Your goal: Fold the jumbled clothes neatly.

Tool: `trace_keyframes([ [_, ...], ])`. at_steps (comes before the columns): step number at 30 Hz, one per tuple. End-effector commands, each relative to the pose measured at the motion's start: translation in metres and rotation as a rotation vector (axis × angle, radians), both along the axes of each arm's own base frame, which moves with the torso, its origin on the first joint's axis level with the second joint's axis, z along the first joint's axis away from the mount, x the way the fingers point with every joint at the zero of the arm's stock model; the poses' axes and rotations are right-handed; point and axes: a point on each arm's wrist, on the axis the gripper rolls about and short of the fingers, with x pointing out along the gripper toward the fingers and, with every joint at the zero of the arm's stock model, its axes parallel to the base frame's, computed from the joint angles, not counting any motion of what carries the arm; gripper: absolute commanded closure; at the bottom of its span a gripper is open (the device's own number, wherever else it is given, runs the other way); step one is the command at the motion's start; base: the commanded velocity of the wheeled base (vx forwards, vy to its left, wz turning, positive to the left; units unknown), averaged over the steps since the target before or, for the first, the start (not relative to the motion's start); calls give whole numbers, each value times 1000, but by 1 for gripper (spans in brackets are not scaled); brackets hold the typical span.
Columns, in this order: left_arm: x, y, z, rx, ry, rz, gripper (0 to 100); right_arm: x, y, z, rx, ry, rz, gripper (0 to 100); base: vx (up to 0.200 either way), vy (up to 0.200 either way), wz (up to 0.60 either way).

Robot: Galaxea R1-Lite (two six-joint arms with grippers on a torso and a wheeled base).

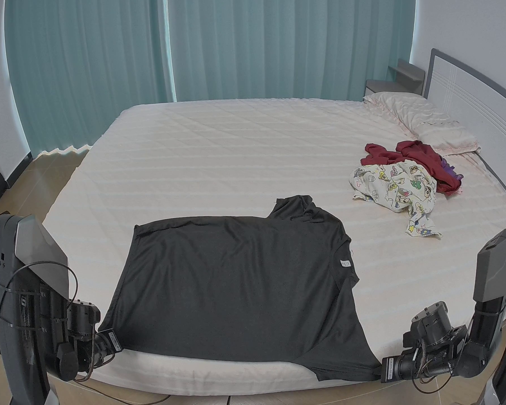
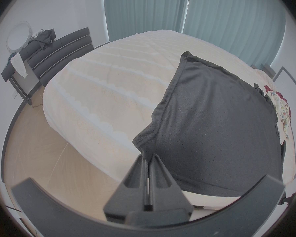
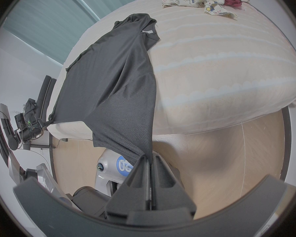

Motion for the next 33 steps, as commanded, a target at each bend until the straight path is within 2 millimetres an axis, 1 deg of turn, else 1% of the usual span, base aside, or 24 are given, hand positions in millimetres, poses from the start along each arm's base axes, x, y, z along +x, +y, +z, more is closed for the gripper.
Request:
trace_keyframes([
  [1,-4,1,12,15,-4,-13,100,-6,0,7,-1,-8,15,100,0,0,0],
  [2,-4,1,13,18,-4,-15,100,-7,-1,7,2,-9,15,100,0,0,0],
  [4,-9,1,26,36,8,-39,100,-9,-1,12,1,-13,23,100,0,0,0],
  [6,-14,1,32,47,47,-55,100,-11,-1,14,-5,-8,35,100,0,0,0],
  [7,-22,0,37,49,96,-76,100,-13,-1,14,-12,4,41,100,0,0,0],
  [9,-28,-2,36,58,151,-91,100,-15,-2,14,-19,16,41,100,0,0,0],
  [15,-33,-3,32,86,226,-136,100,-24,0,15,-48,60,72,100,0,0,0],
  [20,-40,-3,35,90,279,-147,100,-31,1,18,-58,82,104,100,0,0,0],
  [22,-40,-3,35,90,279,-148,100,-31,1,18,-58,82,104,100,0,0,0],
  [24,-45,-2,39,102,305,-175,100,-30,2,19,-53,67,101,100,0,0,0],
  [28,-48,-3,45,100,297,-185,100,-28,2,23,-36,35,93,100,0,0,0],
  [29,-49,-3,54,98,258,-186,100,-24,0,29,-9,-17,73,100,0,0,0],
  [30,-50,-3,58,96,241,-187,100,-22,-1,31,1,-41,60,100,0,0,0],
  [32,-50,-3,61,91,229,-192,100,-19,-3,35,16,-69,42,100,0,0,0],
  [33,-47,-3,63,82,219,-196,100,-13,-4,37,31,-99,25,100,0,0,0],
])
